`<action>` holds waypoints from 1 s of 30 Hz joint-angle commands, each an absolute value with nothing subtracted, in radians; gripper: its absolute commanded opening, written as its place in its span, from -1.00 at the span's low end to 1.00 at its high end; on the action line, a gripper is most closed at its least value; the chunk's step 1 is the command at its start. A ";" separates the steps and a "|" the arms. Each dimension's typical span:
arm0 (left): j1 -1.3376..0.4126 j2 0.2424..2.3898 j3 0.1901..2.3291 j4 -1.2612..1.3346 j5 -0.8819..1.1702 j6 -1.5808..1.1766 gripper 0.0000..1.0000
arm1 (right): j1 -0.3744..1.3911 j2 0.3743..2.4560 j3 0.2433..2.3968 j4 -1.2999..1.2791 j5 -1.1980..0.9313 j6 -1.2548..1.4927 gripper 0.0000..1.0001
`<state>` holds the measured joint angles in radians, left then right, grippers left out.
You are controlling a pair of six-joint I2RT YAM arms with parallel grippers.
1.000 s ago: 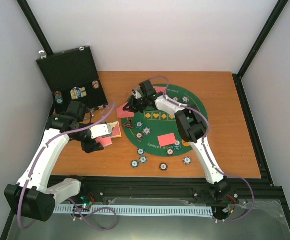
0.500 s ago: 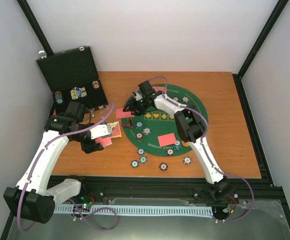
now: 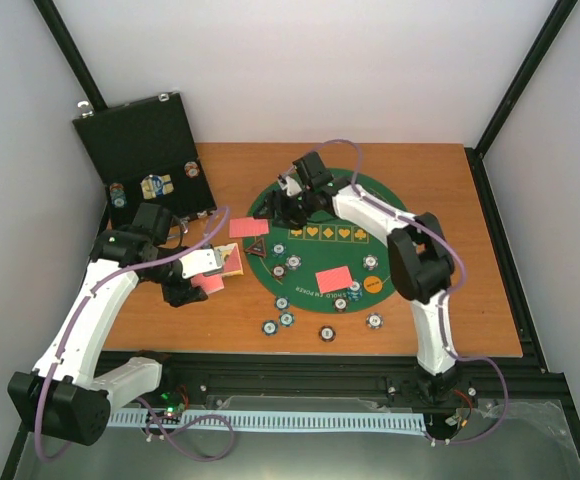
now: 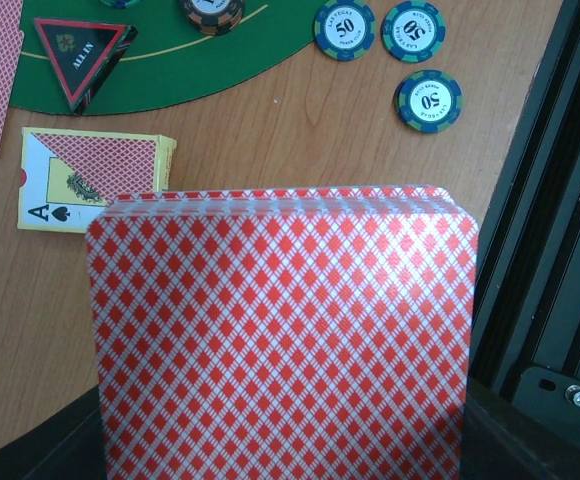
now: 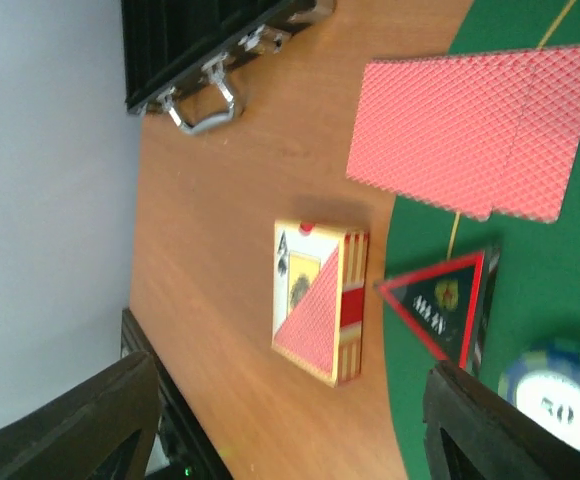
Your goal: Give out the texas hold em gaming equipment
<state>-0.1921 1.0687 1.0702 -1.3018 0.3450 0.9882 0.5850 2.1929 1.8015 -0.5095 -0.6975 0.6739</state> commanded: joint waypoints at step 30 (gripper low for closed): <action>-0.197 1.090 1.122 -1.306 0.395 0.960 -0.39 | 0.939 1.641 1.063 0.233 -0.667 0.948 0.67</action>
<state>-0.1921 1.0847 1.0714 -1.3018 0.3523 0.9779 0.9138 1.6360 1.0885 0.1364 -0.6827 0.9089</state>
